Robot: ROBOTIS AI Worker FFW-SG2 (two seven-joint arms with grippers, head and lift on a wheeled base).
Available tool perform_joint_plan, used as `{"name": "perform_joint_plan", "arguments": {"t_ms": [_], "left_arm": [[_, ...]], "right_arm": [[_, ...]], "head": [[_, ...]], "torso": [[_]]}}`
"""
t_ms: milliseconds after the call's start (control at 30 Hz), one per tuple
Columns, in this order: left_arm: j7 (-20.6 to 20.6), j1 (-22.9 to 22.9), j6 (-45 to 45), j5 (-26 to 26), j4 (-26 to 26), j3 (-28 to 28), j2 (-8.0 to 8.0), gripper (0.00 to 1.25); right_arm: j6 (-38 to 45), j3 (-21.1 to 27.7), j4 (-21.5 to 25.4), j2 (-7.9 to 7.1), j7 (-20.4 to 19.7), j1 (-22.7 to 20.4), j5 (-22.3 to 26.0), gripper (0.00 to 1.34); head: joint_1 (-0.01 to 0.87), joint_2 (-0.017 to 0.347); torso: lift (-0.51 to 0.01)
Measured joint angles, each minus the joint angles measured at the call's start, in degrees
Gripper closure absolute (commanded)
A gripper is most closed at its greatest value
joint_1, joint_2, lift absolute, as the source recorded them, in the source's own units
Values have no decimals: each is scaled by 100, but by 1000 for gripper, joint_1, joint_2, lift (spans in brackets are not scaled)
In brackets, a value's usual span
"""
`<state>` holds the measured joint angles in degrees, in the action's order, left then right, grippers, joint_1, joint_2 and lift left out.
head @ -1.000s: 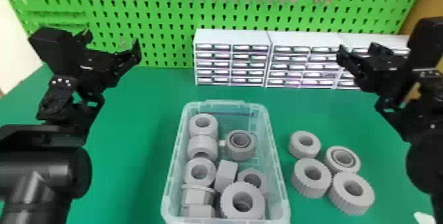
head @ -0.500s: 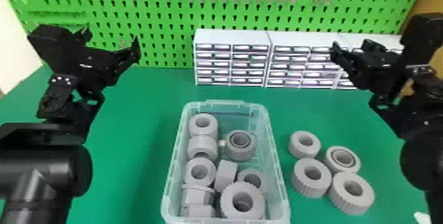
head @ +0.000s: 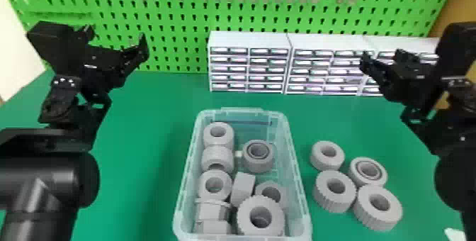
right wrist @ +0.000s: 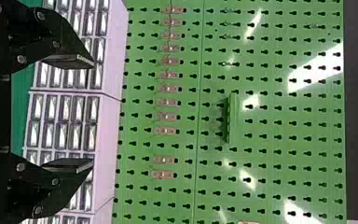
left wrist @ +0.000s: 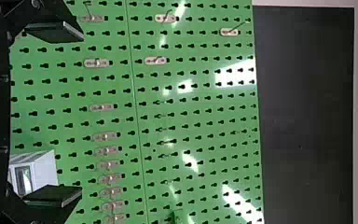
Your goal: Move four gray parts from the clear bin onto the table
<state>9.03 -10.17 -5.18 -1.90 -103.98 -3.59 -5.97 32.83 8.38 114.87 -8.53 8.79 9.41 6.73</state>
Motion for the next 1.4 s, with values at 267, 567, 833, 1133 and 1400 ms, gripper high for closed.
{"name": "perform_joint_plan", "arguments": {"t_ms": [267,567,833,1133,1400], "left_arm": [[2,37,0,-37,1,21,0,130],[2,30,0,-61,7,46,-2,130],[2,18,0,-90,32,69,-4,130],[2,25,0,-100,36,105,-5,131],[2,57,0,-97,36,122,-4,131]], "right_arm": [[2,17,0,-15,0,-33,12,512],[3,40,0,-34,0,-36,38,512],[4,39,0,-42,0,-56,39,512],[4,70,0,-37,0,-61,41,512],[2,84,9,-33,0,-71,47,512]], "head": [[678,34],[678,34],[678,34],[678,34],[678,34]], "torso": [[-50],[-50],[-50],[-50],[-50]]}}
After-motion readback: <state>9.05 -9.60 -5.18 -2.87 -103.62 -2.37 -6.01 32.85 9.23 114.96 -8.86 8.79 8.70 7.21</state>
